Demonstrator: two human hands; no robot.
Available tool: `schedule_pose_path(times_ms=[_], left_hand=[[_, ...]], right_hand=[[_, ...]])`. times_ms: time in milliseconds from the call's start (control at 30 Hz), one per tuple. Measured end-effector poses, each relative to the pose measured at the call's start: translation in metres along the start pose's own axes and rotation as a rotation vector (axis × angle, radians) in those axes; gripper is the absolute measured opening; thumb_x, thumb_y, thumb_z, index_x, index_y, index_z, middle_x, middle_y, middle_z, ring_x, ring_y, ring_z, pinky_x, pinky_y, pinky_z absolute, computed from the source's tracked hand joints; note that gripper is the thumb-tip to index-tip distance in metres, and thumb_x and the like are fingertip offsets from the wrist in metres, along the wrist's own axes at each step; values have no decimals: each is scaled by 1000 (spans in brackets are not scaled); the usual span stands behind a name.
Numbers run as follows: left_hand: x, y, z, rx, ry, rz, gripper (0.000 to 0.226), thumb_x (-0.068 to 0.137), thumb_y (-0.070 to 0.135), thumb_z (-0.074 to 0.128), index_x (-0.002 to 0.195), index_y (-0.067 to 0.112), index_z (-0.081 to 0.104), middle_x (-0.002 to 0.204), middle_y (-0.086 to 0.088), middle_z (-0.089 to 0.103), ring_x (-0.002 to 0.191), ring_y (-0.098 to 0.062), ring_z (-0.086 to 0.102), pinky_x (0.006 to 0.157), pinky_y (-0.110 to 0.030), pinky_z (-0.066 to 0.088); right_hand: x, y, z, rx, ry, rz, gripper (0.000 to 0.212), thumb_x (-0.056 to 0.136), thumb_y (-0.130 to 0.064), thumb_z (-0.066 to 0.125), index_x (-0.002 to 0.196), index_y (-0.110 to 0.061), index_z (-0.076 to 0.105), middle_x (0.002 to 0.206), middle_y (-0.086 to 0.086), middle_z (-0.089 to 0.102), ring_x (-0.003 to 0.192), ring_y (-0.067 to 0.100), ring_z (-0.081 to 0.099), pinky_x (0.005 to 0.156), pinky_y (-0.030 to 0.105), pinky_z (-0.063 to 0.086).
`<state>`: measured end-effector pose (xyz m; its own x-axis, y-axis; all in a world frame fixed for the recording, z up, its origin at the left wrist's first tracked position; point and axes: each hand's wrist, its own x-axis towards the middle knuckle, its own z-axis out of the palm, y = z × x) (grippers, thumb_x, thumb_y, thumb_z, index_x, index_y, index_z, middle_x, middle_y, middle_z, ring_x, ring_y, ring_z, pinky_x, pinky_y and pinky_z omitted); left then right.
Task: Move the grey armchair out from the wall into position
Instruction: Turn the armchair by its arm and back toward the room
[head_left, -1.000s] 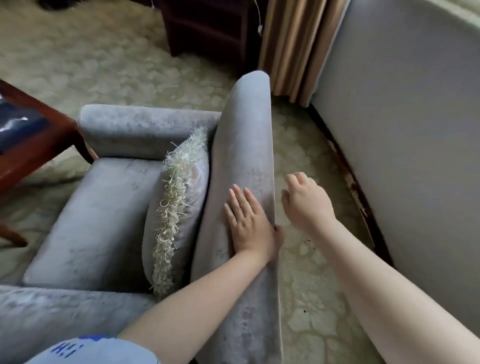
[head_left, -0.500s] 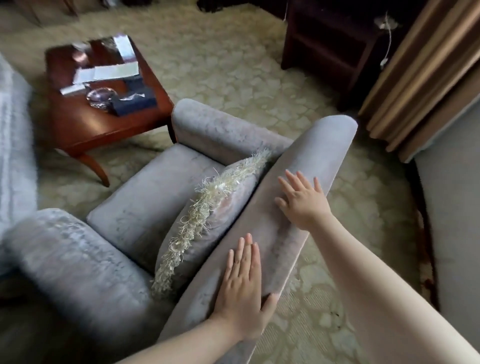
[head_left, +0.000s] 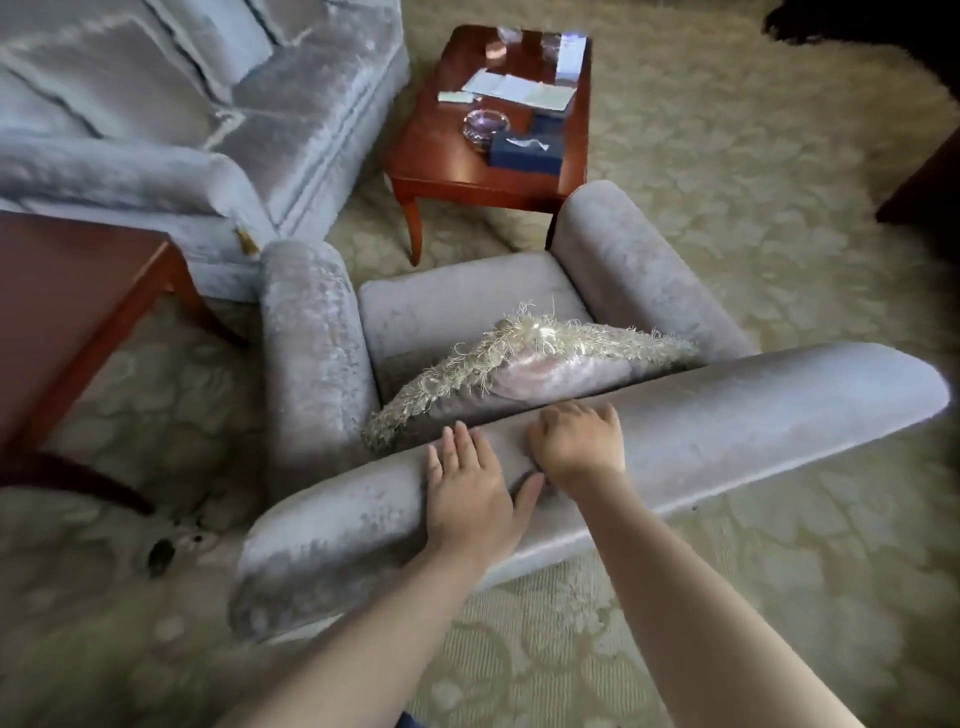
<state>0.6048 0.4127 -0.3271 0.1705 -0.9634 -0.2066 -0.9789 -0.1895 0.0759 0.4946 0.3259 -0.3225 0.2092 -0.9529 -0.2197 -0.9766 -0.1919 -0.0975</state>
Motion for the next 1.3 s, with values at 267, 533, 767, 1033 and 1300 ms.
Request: schedule_pose_path(times_ms=[267, 533, 767, 1033, 1300], left_hand=[[5, 2, 0, 24, 52, 30, 84, 88, 65, 20, 133, -3, 38, 132, -23, 48, 120, -35, 45, 106, -45, 25], [5, 0, 0, 2, 31, 67, 83, 90, 64, 24, 132, -6, 38, 133, -26, 46, 121, -39, 43, 105, -47, 27], [24, -16, -1, -31, -96, 342, 89, 92, 60, 28, 142, -13, 13, 148, -33, 20, 140, -39, 18, 115, -43, 12], [43, -66, 1, -191, -217, 877, 67, 99, 37, 29, 148, 2, -1, 157, -15, -5, 145, -22, -2, 117, -35, 1], [39, -64, 8, -220, -123, 877, 65, 99, 34, 30, 148, -1, 5, 157, -17, 4, 145, -24, 7, 116, -35, 7]], right_hand=[[10, 4, 11, -30, 139, 27, 40, 82, -37, 34, 77, -18, 68, 85, 2, 68, 87, 23, 60, 85, 36, 34], [6, 5, 12, -36, 167, 42, 37, 82, -37, 36, 79, -19, 68, 89, 2, 68, 92, 23, 58, 85, 36, 33], [-4, 1, 8, 39, 299, 181, 29, 85, -27, 42, 73, -13, 65, 87, 7, 69, 89, 29, 58, 84, 34, 35], [-52, -57, 22, 465, 561, 943, 57, 94, -19, 37, 146, 0, 23, 156, 15, 16, 145, 27, 10, 118, 40, 7], [-111, -206, 66, 1172, 730, 1169, 46, 102, -28, 27, 139, -3, 34, 140, 11, 40, 138, 26, 30, 106, 24, 27]])
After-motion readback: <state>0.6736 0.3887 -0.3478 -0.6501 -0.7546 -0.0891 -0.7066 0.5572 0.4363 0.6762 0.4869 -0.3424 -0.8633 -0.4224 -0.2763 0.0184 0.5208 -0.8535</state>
